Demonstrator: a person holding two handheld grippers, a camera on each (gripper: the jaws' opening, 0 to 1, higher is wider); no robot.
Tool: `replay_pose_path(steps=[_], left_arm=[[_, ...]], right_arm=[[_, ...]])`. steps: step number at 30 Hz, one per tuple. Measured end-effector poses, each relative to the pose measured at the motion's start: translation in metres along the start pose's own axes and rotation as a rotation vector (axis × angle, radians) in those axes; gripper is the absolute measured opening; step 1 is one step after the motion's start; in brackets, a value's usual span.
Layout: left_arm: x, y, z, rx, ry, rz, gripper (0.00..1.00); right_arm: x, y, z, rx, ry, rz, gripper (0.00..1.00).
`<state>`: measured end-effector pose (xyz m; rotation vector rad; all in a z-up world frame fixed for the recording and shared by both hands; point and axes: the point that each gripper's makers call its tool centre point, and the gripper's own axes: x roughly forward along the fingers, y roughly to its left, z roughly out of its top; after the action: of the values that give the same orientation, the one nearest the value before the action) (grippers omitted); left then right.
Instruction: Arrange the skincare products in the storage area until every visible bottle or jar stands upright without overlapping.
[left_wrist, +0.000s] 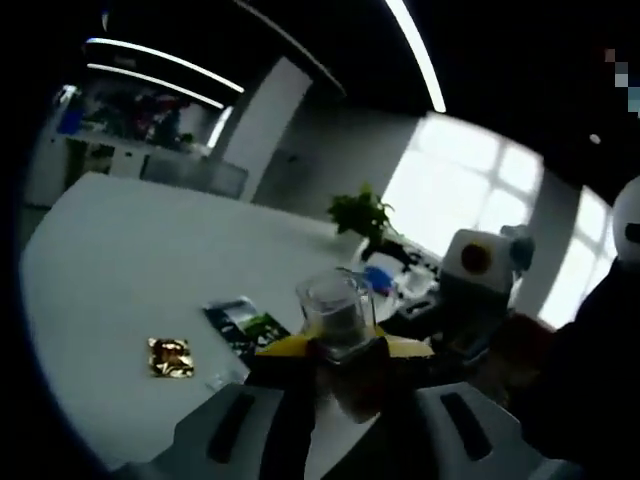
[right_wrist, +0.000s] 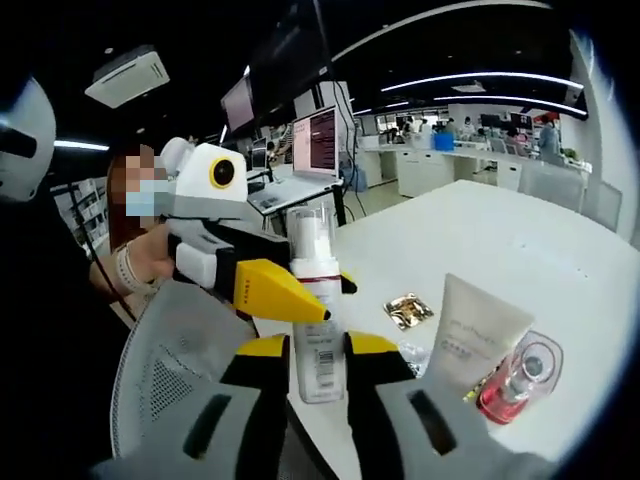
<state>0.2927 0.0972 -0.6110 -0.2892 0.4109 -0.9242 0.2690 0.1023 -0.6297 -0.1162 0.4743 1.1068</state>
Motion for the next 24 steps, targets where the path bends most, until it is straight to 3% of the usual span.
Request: replay_pose_path(steps=[4, 14, 17, 24], left_arm=[[0.000, 0.016, -0.009, 0.075, 0.080, 0.075, 0.20], [0.007, 0.037, -0.022, 0.176, 0.176, 0.147, 0.20], [0.009, 0.046, -0.031, 0.219, 0.209, 0.187, 0.20], [0.018, 0.043, -0.046, 0.271, 0.236, 0.155, 0.20]], right_arm=[[-0.002, -0.001, -0.002, 0.006, 0.008, 0.004, 0.20], [-0.007, -0.011, 0.005, 0.014, -0.013, -0.030, 0.20], [-0.006, -0.016, 0.011, 0.060, -0.049, -0.056, 0.20], [0.009, -0.021, 0.017, 0.075, -0.072, -0.104, 0.24]])
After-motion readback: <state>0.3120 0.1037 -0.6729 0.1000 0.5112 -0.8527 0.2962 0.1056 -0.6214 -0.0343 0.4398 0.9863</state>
